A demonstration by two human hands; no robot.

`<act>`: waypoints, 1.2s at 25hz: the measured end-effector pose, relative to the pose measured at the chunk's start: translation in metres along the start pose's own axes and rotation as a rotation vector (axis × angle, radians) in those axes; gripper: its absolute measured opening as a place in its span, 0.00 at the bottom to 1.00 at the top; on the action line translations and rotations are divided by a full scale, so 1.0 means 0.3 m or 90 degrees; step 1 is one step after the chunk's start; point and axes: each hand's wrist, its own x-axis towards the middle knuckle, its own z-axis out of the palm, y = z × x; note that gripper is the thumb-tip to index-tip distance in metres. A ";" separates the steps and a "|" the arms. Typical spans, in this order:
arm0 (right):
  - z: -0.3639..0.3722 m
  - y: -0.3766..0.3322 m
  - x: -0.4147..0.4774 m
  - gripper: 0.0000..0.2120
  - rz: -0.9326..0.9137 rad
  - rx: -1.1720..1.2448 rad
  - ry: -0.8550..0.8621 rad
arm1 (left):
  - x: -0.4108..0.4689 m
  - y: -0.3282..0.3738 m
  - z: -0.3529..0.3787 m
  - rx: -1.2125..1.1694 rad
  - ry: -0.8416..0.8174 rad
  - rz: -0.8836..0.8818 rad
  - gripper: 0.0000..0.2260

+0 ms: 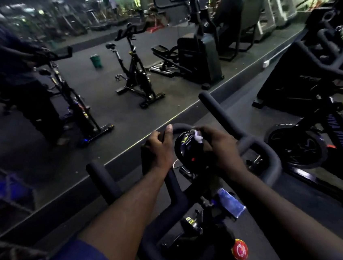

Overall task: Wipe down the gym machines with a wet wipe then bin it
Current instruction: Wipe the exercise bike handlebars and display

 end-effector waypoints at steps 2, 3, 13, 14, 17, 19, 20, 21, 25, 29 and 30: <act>0.010 0.029 -0.063 0.11 0.066 0.083 -0.005 | 0.003 -0.008 0.010 0.037 0.012 -0.007 0.27; 0.011 0.043 -0.108 0.13 0.061 0.105 -0.001 | 0.008 -0.014 0.010 0.051 0.012 -0.007 0.28; -0.072 0.149 -0.176 0.09 0.000 -0.188 0.034 | 0.009 -0.006 0.005 0.045 0.000 0.003 0.30; -0.040 0.145 -0.203 0.08 -0.009 -0.224 -0.005 | 0.009 -0.013 0.009 0.041 -0.002 0.004 0.30; 0.001 0.107 -0.271 0.10 0.030 -0.254 -0.012 | 0.035 -0.038 0.016 0.015 -0.010 0.013 0.32; 0.020 0.040 -0.320 0.11 0.034 -0.256 0.034 | 0.038 -0.048 0.019 -0.014 -0.017 0.013 0.29; 0.029 0.004 -0.353 0.12 0.021 -0.248 0.048 | 0.032 -0.048 0.022 -0.032 -0.025 0.010 0.27; 0.044 -0.029 -0.391 0.13 0.006 -0.218 0.046 | 0.028 -0.048 0.022 -0.048 -0.038 0.006 0.25; 0.010 -0.073 -0.399 0.20 0.163 -0.052 0.069 | -0.004 -0.062 -0.017 -0.111 -0.090 0.006 0.21; -0.015 -0.060 -0.383 0.12 0.271 -0.207 0.070 | -0.185 -0.153 -0.087 -0.136 -0.280 -0.022 0.25; 0.005 -0.074 -0.406 0.11 0.266 -0.226 0.046 | -0.213 -0.185 -0.110 -0.112 -0.355 -0.026 0.25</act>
